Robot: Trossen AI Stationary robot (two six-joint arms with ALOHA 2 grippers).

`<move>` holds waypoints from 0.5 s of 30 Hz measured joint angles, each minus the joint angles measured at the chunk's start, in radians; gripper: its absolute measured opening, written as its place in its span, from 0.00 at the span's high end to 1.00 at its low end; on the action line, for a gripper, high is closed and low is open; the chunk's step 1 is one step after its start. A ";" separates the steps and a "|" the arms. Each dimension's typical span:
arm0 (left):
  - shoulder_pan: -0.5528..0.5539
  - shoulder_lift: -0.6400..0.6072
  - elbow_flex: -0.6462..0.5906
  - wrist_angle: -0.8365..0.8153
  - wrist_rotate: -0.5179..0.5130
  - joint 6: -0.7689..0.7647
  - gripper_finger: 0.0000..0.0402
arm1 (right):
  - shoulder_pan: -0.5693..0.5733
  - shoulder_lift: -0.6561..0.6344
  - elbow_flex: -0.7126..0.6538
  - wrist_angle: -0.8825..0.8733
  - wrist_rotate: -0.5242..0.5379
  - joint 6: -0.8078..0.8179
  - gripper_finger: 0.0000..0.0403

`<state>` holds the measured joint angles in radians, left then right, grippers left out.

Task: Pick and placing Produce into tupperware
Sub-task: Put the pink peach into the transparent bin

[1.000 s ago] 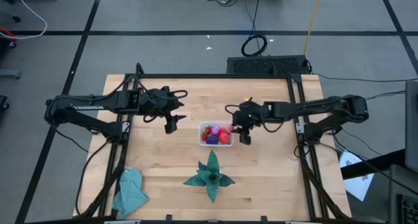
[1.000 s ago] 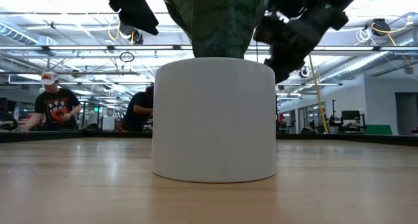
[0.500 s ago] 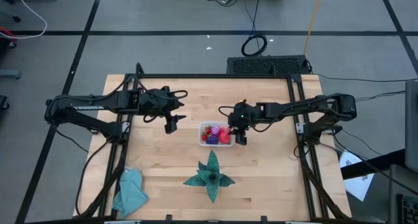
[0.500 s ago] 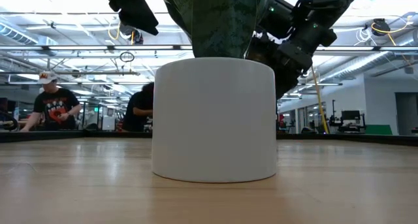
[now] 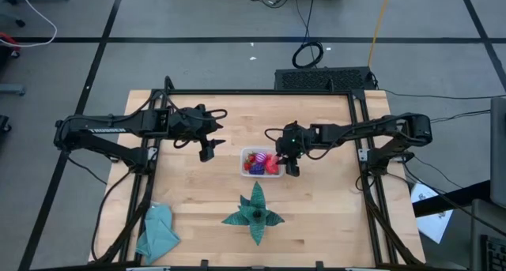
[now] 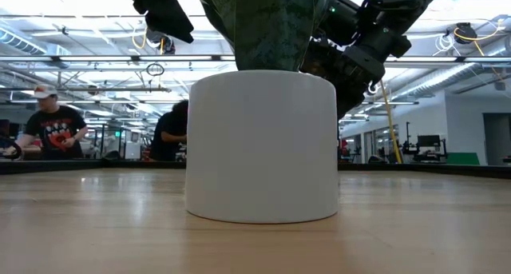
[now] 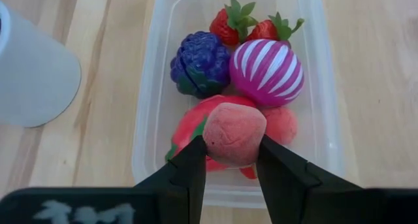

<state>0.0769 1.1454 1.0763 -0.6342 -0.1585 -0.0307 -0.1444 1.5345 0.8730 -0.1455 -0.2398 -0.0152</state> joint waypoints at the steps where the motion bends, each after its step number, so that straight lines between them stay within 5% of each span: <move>1: 0.000 0.000 0.000 0.000 0.000 0.000 0.39 | 0.000 0.000 0.000 0.000 0.000 -0.003 0.72; 15: 0.000 0.000 0.000 0.000 0.000 0.000 0.39 | 0.000 0.000 0.000 0.000 0.001 -0.033 0.72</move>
<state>0.0769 1.1454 1.0763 -0.6342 -0.1585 -0.0307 -0.1440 1.5345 0.8730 -0.1452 -0.2390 -0.0483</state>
